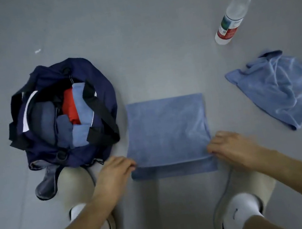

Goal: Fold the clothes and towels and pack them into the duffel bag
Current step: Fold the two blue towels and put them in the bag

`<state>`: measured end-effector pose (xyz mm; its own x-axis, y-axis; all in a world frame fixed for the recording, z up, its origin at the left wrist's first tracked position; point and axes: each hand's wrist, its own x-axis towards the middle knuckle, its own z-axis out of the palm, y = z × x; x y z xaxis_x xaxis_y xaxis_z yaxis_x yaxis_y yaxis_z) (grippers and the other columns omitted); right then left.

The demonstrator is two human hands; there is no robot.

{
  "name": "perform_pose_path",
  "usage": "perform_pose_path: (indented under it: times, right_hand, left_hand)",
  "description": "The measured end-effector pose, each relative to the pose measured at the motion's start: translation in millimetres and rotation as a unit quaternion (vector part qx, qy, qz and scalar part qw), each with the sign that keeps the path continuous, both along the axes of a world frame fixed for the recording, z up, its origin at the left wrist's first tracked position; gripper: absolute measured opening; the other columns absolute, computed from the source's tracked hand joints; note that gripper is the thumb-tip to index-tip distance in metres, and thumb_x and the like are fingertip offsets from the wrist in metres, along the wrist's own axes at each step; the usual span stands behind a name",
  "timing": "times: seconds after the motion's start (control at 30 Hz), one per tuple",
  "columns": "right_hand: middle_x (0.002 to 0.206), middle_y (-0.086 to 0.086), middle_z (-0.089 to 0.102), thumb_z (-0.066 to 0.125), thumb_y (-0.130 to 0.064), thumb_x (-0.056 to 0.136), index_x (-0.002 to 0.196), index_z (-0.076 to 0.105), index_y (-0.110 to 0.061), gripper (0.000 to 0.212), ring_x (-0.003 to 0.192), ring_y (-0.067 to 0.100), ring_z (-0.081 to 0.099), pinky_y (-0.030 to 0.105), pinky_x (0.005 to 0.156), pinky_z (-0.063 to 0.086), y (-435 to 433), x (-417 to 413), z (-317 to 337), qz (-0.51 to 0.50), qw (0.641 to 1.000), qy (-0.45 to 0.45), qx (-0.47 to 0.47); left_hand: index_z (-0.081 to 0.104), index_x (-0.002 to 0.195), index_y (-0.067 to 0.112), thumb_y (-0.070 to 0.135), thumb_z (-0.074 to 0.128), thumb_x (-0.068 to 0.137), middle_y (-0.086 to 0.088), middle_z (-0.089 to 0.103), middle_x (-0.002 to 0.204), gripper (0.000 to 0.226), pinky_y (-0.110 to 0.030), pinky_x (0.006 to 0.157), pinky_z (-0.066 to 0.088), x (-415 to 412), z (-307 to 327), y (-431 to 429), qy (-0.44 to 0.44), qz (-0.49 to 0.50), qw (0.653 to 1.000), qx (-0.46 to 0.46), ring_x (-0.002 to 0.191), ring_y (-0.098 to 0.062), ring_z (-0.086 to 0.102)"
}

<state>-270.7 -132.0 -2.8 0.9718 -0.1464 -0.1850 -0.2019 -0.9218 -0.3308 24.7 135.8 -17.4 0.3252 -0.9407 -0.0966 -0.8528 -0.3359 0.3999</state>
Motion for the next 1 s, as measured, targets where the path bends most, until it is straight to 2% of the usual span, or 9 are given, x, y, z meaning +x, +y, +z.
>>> perform_pose_path:
  times: [0.17,0.27,0.4,0.5,0.6,0.67,0.8,0.93,1.0]
  right_hand:
    - [0.071,-0.011,0.057,0.074,-0.030,0.064,0.077,0.059,-0.032,0.019,0.065,0.015,0.058,0.025,0.062,0.046,31.4,-15.4,-50.8,0.024,0.995,0.092,0.041]
    - [0.081,-0.007,0.061,0.060,-0.048,0.078,0.083,0.062,-0.029,0.019,0.078,0.017,0.061,0.030,0.076,0.049,27.9,-3.7,-55.4,0.009,0.987,0.146,0.069]
    - [0.124,0.004,0.065,0.038,-0.057,0.097,0.124,0.066,-0.018,0.055,0.112,0.026,0.062,0.040,0.098,0.053,1.3,51.6,-66.2,-0.103,0.994,0.025,0.036]
    - [0.154,0.012,0.044,0.027,-0.062,0.098,0.148,0.046,-0.012,0.073,0.142,0.035,0.041,0.052,0.112,0.038,-26.0,88.8,-87.8,-0.154,0.986,0.070,-0.009]
    - [0.157,0.011,0.039,0.025,-0.064,0.096,0.151,0.042,-0.013,0.077,0.144,0.034,0.037,0.061,0.109,0.039,-47.8,90.5,-105.0,-0.164,0.979,0.119,-0.034]
    - [0.159,0.008,0.036,0.024,-0.063,0.096,0.153,0.038,-0.015,0.075,0.146,0.033,0.034,0.062,0.110,0.036,-59.4,84.4,-110.0,-0.153,0.978,0.129,-0.053]
    - [0.162,0.008,0.031,0.020,-0.059,0.098,0.156,0.033,-0.018,0.071,0.149,0.033,0.029,0.061,0.114,0.031,-73.4,86.9,-111.8,-0.180,0.974,0.123,-0.057]
    - [0.165,0.006,0.023,0.014,-0.058,0.099,0.159,0.022,-0.023,0.070,0.151,0.033,0.023,0.062,0.116,0.024,-84.4,83.4,-111.5,-0.189,0.971,0.134,-0.058]
    - [0.166,0.006,0.020,0.010,-0.055,0.100,0.159,0.020,-0.024,0.067,0.152,0.031,0.020,0.058,0.118,0.022,-91.4,84.4,-107.0,-0.199,0.970,0.132,-0.044]
  left_hand:
    - [0.071,0.083,0.031,0.041,0.052,0.086,0.014,0.065,0.081,0.022,-0.023,0.071,0.043,-5.1,-41.0,18.9,-0.018,-0.137,0.988,0.074,0.076,-0.014,0.060]
    - [0.073,0.090,0.036,0.059,0.053,0.086,0.019,0.064,0.090,0.031,-0.028,0.073,0.049,-2.0,-49.0,4.8,-0.020,-0.145,0.984,0.103,0.086,-0.011,0.058]
    - [0.070,0.123,0.019,0.045,0.035,0.103,-0.003,0.065,0.123,0.048,-0.042,0.091,0.054,4.0,-63.2,-62.6,-0.035,-0.080,0.996,0.021,0.109,-0.028,0.064]
    - [0.031,0.156,0.020,0.045,0.028,0.103,-0.013,0.031,0.161,0.059,-0.050,0.118,0.028,7.2,-84.0,-116.5,-0.036,-0.041,0.994,0.091,0.147,-0.034,0.030]
    - [-0.004,0.158,0.031,0.062,0.012,0.097,-0.008,-0.005,0.167,0.071,-0.051,0.123,0.002,10.0,-102.8,-147.1,-0.051,-0.004,0.985,0.165,0.154,-0.031,-0.002]
    - [-0.012,0.157,0.034,0.068,0.003,0.093,-0.006,-0.019,0.165,0.074,-0.051,0.123,-0.006,10.6,-106.1,-160.2,-0.074,-0.009,0.981,0.180,0.153,-0.029,-0.013]
    - [0.002,0.160,0.029,0.064,0.007,0.097,-0.010,-0.004,0.167,0.072,-0.053,0.123,0.002,21.1,-95.9,-178.7,-0.098,-0.039,0.981,0.161,0.154,-0.032,-0.001]
    - [-0.008,0.158,0.033,0.058,0.010,0.102,-0.005,-0.013,0.167,0.065,-0.048,0.125,0.000,51.2,-93.1,-179.4,-0.088,-0.059,0.973,0.206,0.154,-0.025,-0.009]
    - [0.014,0.160,0.027,0.049,0.022,0.106,-0.010,0.010,0.167,0.058,-0.049,0.123,0.016,64.2,-88.4,-182.2,-0.084,-0.073,0.979,0.168,0.153,-0.031,0.013]
